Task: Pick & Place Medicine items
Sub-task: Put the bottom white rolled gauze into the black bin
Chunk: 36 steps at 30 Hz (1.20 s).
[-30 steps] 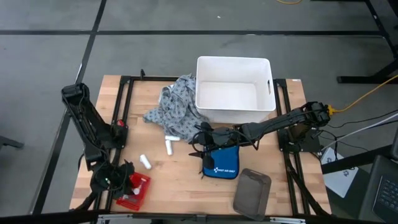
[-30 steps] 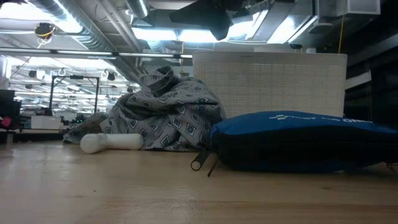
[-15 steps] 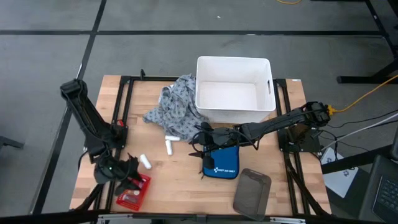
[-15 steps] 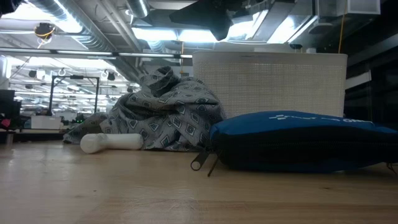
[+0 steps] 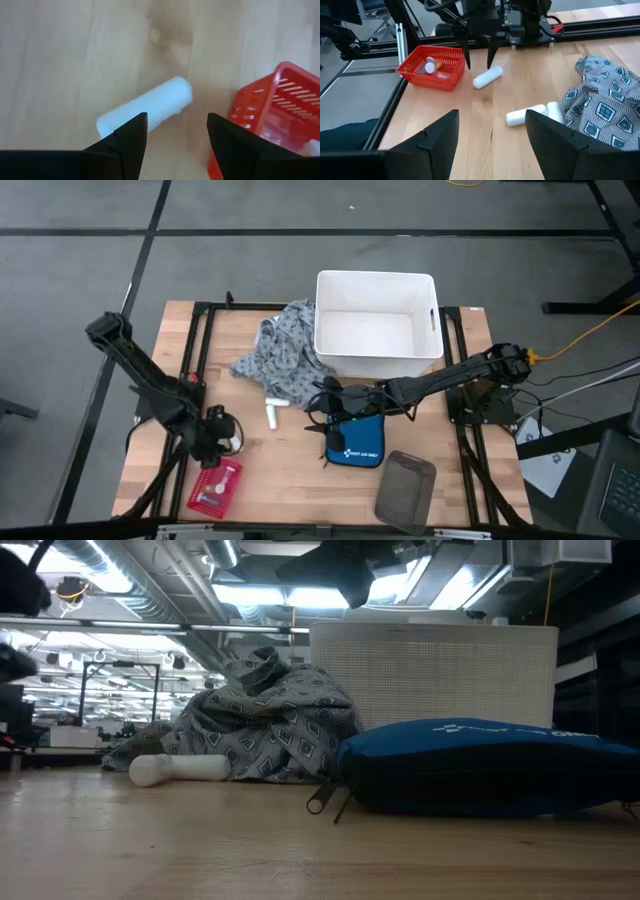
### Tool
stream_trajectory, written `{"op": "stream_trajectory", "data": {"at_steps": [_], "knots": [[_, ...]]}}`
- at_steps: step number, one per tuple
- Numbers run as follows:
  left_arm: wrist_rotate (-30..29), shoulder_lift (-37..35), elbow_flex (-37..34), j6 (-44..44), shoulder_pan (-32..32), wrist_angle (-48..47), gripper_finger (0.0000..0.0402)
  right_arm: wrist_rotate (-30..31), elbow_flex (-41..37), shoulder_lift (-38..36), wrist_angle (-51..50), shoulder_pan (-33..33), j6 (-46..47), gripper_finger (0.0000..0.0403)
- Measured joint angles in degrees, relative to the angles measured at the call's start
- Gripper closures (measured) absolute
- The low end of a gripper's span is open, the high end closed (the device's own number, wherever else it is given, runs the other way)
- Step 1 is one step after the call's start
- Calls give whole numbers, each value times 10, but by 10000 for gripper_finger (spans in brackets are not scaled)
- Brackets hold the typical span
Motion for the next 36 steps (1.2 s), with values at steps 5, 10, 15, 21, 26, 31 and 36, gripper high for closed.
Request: {"op": "stream_trajectory", "data": {"at_steps": [5,10,15,21,26,31,36], "knots": [[-1,36,54,94,29,-60,196,0,0,0,-3,0,1,174],[4,99,93,174,49,-127,196,0,0,0,-7,0,3,174],[20,170,116,229,61,-155,196,0,0,0,-18,0,4,174],[35,233,133,270,62,-151,196,0,0,0,-25,0,2,174],[31,270,135,280,62,-138,199,0,0,0,-27,0,-7,174],[22,282,136,251,62,-133,244,14,0,0,-24,0,-40,174],[-18,266,156,236,65,-123,324,53,0,0,-13,0,-75,174]]}}
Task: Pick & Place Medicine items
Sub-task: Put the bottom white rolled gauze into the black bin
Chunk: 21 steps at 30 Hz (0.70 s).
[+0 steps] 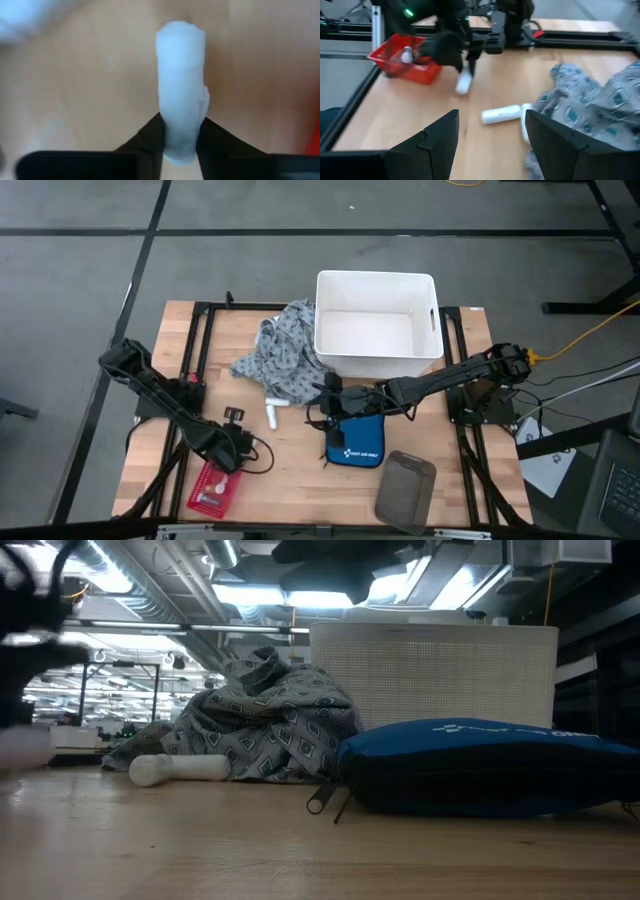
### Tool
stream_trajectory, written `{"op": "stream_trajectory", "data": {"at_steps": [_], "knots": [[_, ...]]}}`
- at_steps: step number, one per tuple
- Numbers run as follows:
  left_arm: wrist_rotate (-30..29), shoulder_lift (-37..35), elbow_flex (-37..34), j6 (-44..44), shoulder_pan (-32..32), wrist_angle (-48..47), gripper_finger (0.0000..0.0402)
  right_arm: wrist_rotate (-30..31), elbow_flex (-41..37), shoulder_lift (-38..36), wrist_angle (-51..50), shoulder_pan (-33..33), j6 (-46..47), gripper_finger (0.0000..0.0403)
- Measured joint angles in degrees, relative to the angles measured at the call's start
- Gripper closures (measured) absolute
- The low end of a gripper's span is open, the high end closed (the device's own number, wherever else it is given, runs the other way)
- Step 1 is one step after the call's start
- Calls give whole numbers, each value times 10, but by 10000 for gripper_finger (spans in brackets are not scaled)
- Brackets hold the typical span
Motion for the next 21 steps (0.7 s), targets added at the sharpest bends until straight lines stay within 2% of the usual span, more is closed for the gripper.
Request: {"op": "stream_trajectory", "data": {"at_steps": [3,6,10,14,17,21], "knots": [[-53,-18,20,6,6,-2,367,7,0,0,17,0,-2,174],[-137,-41,40,24,15,-3,387,7,0,0,36,0,-16,174],[-278,-83,55,64,23,28,377,5,0,0,41,1,-30,174],[-395,-134,55,132,25,118,369,5,0,0,56,1,-45,174],[-433,-161,39,203,25,220,373,7,0,0,109,6,-88,174],[-433,-179,14,299,36,363,375,7,0,0,194,16,-152,174]]}}
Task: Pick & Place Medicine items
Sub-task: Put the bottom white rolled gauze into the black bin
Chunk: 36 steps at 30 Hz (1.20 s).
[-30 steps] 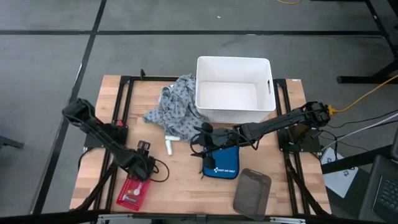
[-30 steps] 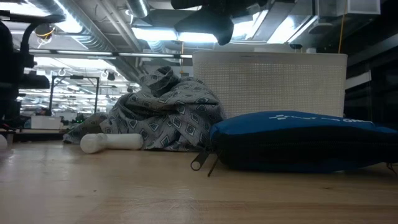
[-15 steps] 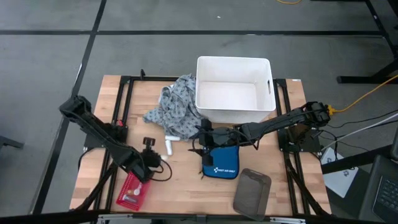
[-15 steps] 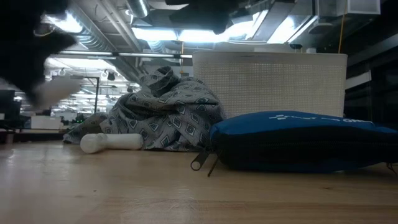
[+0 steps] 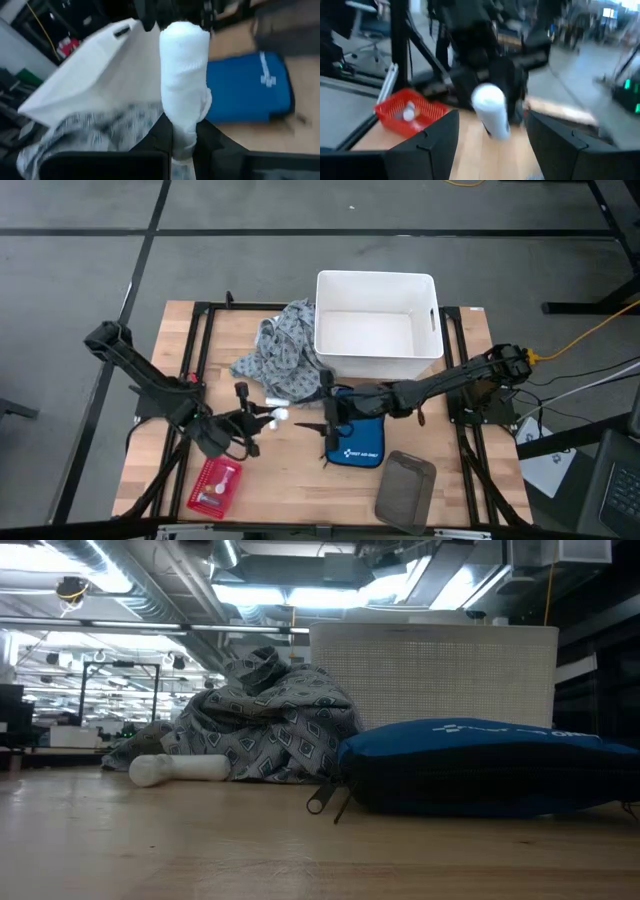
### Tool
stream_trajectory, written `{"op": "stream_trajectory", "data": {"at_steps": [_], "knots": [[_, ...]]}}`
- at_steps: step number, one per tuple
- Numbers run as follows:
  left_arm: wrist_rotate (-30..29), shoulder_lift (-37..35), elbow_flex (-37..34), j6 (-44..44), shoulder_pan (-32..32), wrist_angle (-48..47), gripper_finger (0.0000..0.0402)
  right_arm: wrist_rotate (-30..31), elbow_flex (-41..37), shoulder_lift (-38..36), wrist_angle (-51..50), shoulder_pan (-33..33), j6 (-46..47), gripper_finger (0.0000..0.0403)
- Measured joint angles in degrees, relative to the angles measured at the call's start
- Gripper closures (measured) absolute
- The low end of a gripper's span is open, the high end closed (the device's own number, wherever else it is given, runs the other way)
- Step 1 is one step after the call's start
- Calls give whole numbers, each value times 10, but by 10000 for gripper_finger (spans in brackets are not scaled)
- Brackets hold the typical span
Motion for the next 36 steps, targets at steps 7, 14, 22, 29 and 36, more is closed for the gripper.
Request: {"op": "stream_trajectory", "data": {"at_steps": [7,14,22,29,36], "knots": [[22,-3,-19,94,37,139,373,-1,0,0,47,4,-46,174],[95,-3,-31,135,60,199,373,-2,0,0,50,2,-53,174],[115,-3,-30,136,61,202,373,-21,0,0,50,0,-34,174],[139,-1,-30,138,62,220,373,-40,0,0,50,-1,-24,174],[143,24,-30,157,65,252,373,-41,0,0,48,-1,-24,180]]}}
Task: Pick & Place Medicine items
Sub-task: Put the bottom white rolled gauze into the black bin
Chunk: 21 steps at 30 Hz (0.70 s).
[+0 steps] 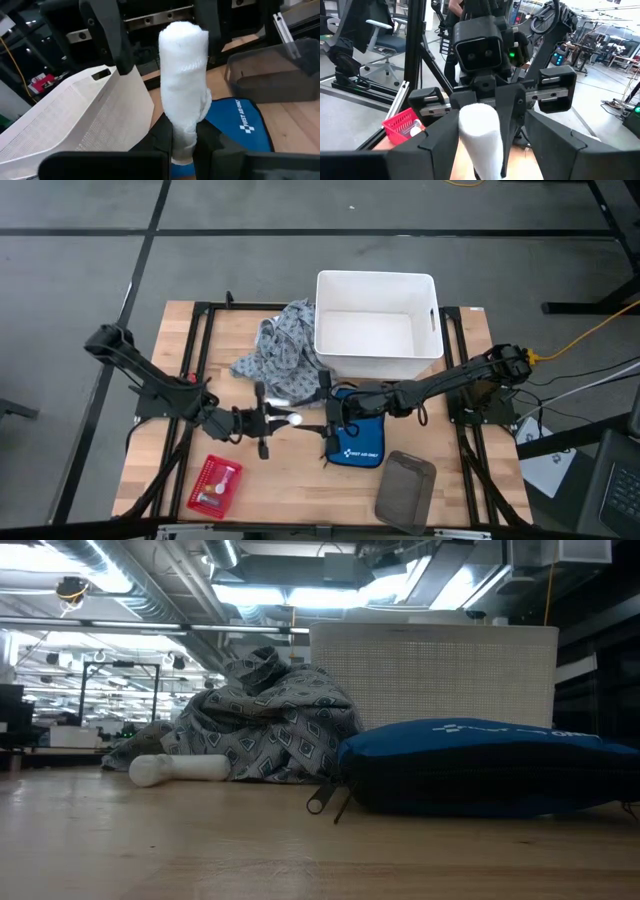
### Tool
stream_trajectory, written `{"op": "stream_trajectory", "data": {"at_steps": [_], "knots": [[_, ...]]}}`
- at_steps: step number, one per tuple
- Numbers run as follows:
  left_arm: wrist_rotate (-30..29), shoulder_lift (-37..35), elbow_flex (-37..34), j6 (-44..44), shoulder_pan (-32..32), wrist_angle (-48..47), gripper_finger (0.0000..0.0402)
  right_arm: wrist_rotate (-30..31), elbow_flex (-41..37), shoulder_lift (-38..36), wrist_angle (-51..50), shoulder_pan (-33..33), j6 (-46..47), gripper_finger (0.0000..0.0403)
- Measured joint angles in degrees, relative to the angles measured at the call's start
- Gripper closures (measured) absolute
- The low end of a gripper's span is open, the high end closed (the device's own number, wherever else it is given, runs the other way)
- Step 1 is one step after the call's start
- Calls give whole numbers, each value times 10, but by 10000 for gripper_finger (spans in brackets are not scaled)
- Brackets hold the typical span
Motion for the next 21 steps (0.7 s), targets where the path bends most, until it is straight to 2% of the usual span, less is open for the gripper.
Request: {"op": "stream_trajectory", "data": {"at_steps": [4,15,21], "knots": [[5,10,0,14,4,19,373,-2,0,0,-1,0,0,208],[0,2,0,21,3,19,373,-6,0,0,-18,0,0,327],[-1,1,0,19,2,13,370,-6,0,0,-18,0,0,347]]}}
